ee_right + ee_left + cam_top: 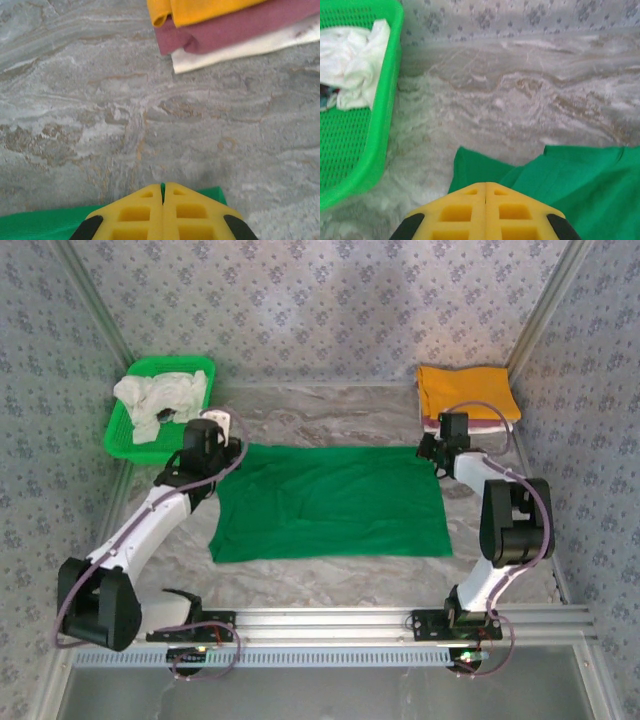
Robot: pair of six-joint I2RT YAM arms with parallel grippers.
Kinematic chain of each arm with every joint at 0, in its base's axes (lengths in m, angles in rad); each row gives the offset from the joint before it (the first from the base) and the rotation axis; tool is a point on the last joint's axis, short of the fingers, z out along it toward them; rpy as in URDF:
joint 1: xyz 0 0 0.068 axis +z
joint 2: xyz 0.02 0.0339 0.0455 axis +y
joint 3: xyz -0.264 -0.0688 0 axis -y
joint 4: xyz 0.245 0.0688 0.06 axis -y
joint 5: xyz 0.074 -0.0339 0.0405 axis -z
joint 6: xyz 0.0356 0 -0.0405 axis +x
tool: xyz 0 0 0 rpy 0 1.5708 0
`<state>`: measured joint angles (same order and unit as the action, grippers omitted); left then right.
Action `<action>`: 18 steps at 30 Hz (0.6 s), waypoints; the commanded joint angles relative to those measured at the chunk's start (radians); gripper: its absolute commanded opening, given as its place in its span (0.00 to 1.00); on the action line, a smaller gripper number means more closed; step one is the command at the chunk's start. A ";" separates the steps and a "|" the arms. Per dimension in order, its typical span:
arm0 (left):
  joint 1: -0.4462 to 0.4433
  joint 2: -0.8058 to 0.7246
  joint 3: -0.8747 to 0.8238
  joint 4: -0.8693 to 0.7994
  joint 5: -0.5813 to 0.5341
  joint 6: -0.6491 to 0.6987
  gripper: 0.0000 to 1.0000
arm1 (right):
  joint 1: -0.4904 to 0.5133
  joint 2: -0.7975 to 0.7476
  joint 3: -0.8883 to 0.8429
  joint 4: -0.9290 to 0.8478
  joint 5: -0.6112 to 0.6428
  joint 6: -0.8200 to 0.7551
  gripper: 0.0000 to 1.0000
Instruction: Fold and stack the t-shirts
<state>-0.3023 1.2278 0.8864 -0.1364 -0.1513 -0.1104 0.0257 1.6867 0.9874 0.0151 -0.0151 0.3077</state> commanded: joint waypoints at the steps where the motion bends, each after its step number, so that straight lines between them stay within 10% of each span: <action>1: -0.003 -0.071 -0.044 -0.063 -0.029 -0.031 0.00 | -0.003 -0.083 -0.053 0.031 0.022 0.023 0.00; 18: -0.082 -0.311 -0.315 -0.143 0.010 -0.212 0.07 | -0.015 -0.245 -0.200 -0.167 0.018 0.097 0.23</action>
<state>-0.3683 0.9867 0.5983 -0.2462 -0.1528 -0.2630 0.0204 1.5024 0.8024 -0.0551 -0.0139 0.3660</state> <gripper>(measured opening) 0.061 0.219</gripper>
